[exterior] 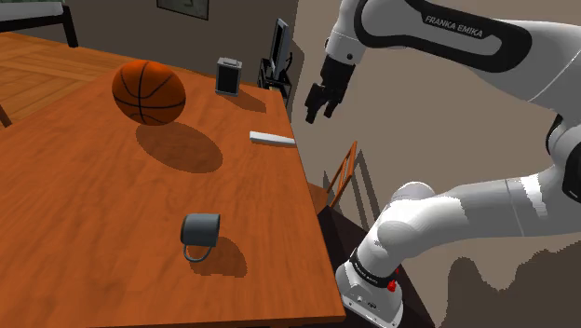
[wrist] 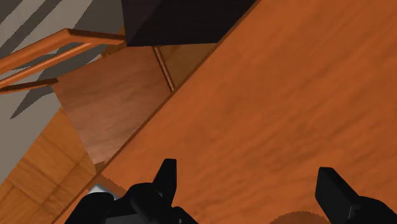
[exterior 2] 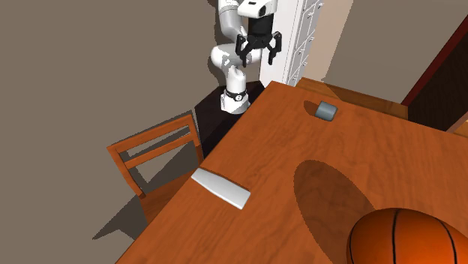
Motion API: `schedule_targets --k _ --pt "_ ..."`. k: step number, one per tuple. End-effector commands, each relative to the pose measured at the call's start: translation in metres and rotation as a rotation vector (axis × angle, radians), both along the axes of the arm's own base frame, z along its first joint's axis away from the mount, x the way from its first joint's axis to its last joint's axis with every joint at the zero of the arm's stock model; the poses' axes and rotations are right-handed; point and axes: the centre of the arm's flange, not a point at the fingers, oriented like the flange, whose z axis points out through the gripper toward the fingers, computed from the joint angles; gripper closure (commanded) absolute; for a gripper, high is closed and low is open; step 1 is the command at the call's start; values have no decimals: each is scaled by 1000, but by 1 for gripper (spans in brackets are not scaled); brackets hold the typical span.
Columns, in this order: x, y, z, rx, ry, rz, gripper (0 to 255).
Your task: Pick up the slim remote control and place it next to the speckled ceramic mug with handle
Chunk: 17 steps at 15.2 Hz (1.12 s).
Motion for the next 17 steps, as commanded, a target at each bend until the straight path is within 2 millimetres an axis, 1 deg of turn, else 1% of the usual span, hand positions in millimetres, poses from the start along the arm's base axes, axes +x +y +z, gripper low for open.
schedule_targets --k 1,9,17 --pt "0 0 0 0 0 0 0" --pt "52 -74 -57 -1 10 207 0" --pt "117 -136 -115 -1 19 414 0"
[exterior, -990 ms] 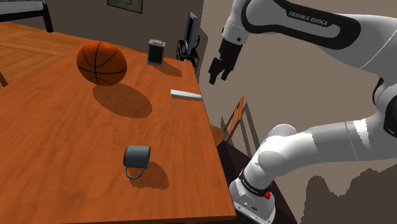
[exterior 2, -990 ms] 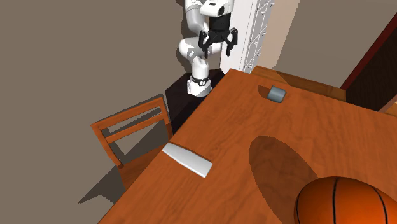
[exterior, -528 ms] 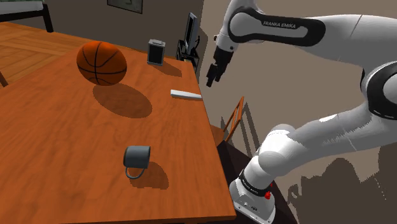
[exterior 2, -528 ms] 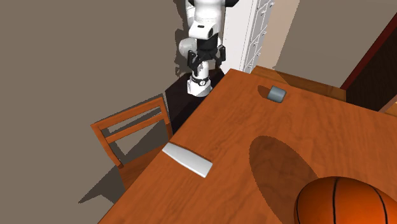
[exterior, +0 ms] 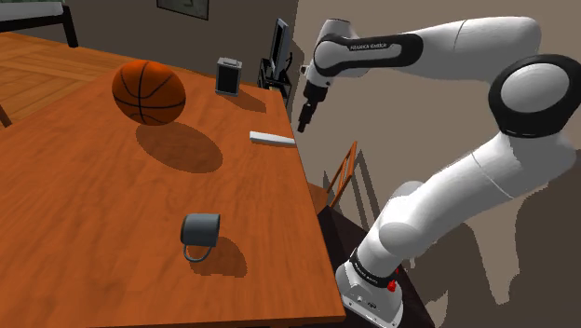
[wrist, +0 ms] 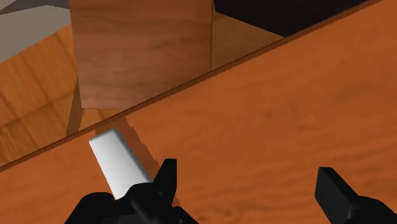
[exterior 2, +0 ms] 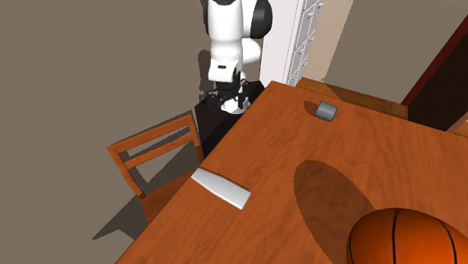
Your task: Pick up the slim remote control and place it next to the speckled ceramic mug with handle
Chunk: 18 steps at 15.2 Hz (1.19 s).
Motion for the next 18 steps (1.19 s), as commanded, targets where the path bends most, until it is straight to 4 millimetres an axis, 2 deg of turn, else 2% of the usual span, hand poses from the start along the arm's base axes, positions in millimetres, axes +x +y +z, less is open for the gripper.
schedule_targets --k 1,9,16,18 --pt "20 -12 -15 -2 2 56 0" --pt "98 -57 -74 -2 11 263 0" --pt "171 -83 -125 -3 19 444 0" --pt "174 -84 -133 -3 19 451 0"
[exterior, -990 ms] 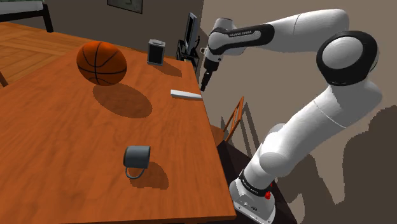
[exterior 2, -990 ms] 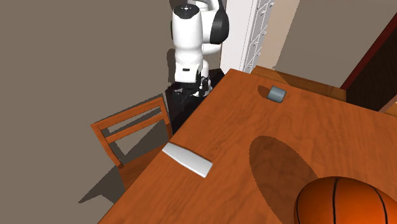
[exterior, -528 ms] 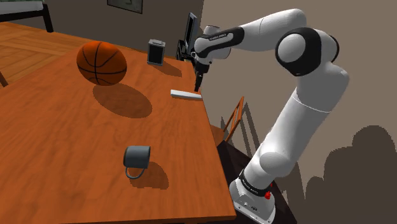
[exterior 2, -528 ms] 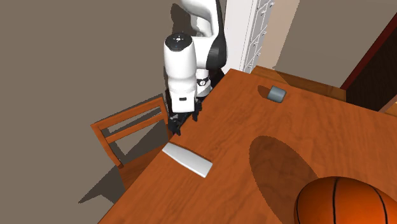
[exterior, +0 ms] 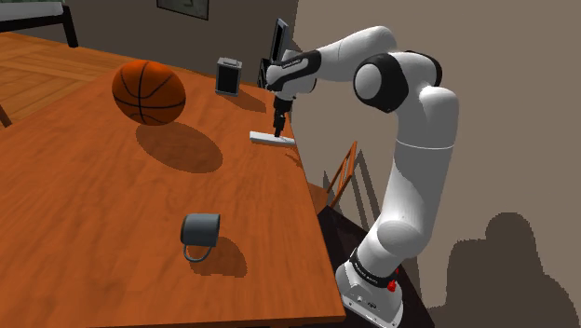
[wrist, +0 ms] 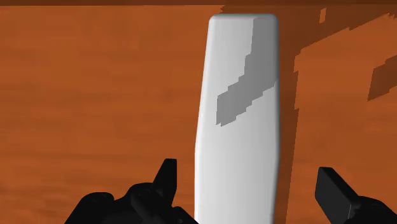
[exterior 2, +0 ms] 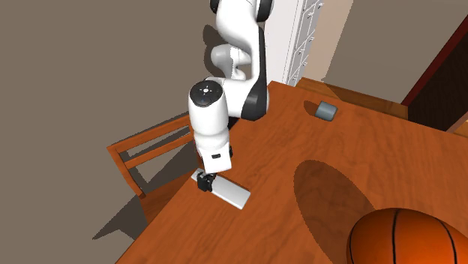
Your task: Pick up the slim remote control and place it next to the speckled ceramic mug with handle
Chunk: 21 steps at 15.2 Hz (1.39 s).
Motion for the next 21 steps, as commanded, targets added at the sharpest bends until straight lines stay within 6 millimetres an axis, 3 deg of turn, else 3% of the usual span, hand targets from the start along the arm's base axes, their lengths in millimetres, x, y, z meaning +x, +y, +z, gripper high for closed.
schedule_targets --k 1,6,14,15,21 --pt "3 -1 -10 0 0 9 0" --pt "3 0 -40 0 0 9 0" --pt "3 0 -40 0 0 9 0" --pt "3 0 -40 0 0 9 255" --pt "3 0 -40 0 0 9 255"
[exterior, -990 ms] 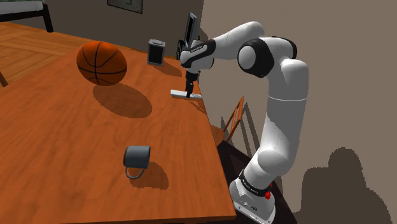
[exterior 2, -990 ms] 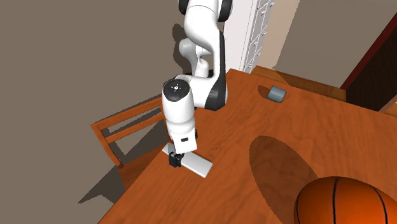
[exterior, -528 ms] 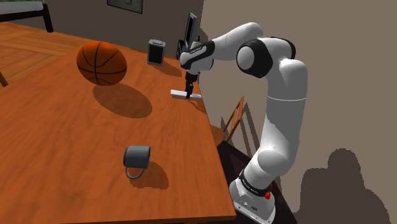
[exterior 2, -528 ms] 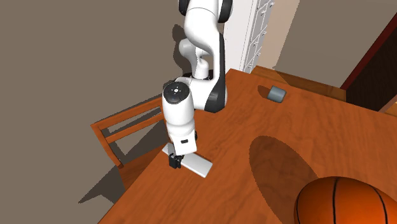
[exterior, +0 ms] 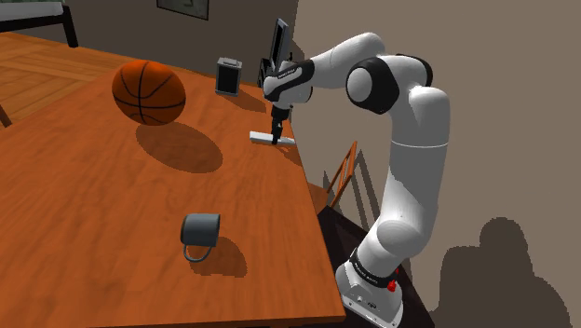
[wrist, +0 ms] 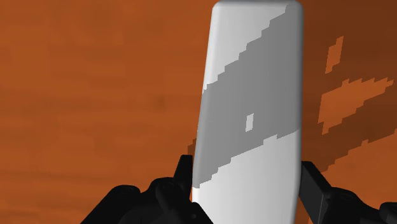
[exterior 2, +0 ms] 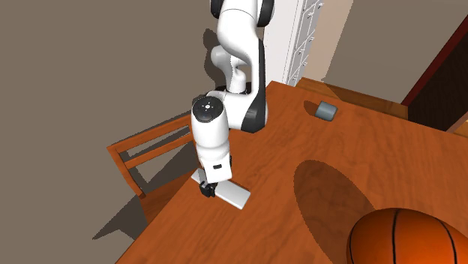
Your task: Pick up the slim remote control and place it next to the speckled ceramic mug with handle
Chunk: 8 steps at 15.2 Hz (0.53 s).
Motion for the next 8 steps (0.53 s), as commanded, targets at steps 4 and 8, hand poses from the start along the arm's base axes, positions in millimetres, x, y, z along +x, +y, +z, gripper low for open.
schedule_targets --k 4,8 --pt "0 0 5 0 0 0 255" --pt "0 0 26 0 0 0 255"
